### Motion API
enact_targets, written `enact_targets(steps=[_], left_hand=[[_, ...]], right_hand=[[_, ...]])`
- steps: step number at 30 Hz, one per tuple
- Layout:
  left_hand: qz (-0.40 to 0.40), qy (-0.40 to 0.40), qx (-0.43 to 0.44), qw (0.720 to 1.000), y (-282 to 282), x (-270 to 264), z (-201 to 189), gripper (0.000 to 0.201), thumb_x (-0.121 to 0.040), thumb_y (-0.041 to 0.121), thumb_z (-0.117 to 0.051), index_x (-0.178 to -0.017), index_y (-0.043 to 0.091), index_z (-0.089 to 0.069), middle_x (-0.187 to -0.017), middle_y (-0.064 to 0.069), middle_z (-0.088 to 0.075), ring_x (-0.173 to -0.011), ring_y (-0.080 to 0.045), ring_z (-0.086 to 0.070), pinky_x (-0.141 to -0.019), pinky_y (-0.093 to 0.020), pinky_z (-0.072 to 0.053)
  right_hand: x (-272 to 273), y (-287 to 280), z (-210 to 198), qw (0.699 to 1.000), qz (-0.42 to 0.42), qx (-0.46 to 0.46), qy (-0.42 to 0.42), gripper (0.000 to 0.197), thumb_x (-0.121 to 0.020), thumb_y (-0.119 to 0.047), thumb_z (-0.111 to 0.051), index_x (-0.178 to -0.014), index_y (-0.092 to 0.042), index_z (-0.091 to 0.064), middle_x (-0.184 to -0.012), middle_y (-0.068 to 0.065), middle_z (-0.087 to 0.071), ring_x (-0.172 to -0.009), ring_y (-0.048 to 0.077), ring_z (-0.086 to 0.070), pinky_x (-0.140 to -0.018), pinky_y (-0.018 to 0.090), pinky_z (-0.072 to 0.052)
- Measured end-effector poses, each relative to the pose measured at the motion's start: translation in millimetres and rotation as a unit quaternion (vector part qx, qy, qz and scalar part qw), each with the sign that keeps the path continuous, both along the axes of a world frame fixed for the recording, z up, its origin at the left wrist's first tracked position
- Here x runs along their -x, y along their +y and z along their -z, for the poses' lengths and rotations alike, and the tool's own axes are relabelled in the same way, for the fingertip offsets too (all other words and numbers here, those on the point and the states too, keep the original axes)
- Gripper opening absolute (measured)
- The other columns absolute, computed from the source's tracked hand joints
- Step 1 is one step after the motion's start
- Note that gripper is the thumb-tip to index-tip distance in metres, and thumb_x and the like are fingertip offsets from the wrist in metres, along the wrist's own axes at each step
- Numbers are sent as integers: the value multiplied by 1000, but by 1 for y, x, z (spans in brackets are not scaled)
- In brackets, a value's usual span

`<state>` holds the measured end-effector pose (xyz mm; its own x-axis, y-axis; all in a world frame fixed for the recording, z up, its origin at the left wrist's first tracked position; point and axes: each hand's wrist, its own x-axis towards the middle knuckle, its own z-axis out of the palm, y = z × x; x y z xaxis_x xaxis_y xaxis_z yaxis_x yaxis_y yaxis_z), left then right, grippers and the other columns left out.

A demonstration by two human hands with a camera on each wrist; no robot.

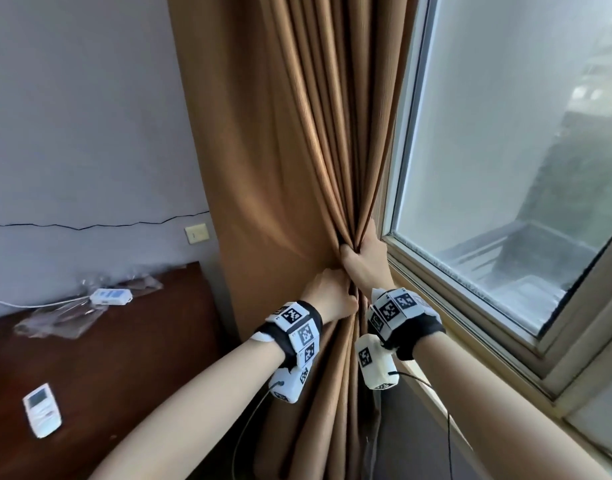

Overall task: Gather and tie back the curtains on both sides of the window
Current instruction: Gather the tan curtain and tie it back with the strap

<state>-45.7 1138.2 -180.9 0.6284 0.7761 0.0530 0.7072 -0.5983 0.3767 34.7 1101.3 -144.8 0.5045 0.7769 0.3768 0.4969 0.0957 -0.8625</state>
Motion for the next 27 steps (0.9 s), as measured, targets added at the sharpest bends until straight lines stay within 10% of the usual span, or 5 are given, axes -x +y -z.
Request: enact_targets(steps=[4,7,10,18,27], left_hand=[[55,32,2,998,-6,-8,22,28,-90,28,-50,-108,9,-59,-104,-12,-65,-101,-32,-60,-82,-32,-45],[99,56,43,993,-1,-6,28,19,-89,28,-52,-89,9,-55,-82,-7,-59,-91,-32,-62,-71,-29,-39],[92,-4,155,984,14,10,17,41,-82,23,-63,-116,4,-52,-91,-7,-61,-81,-25,-64,-62,-23,-47],[-227,-456,150,847,123,110,-8,46,-55,20,-60,-102,15,-59,-90,-1,-61,-91,-22,-58,-74,-27,-44],[-299,-406,158,849,200,144,12,95,-73,-11,-56,-152,13,-9,-153,-12,-27,-137,-30,-33,-104,-36,-34]], right_hand=[[7,-2,-3,999,-16,27,10,68,-76,-58,-69,-120,-14,-41,-108,5,-64,-98,24,-60,-85,35,-49],[5,2,2,998,8,34,-58,55,-76,-23,-72,-118,-9,-38,-96,13,-65,-89,32,-62,-75,39,-52],[-1,1,2,995,21,44,-89,46,-70,7,-51,-113,-4,-39,-83,20,-62,-81,43,-60,-67,41,-49],[-6,0,6,996,2,18,-91,57,-69,6,-51,-124,-5,-40,-85,22,-65,-78,40,-60,-69,45,-51],[-5,8,12,996,26,22,-84,52,-71,5,-54,-120,-6,-43,-85,21,-65,-80,38,-60,-69,44,-51]])
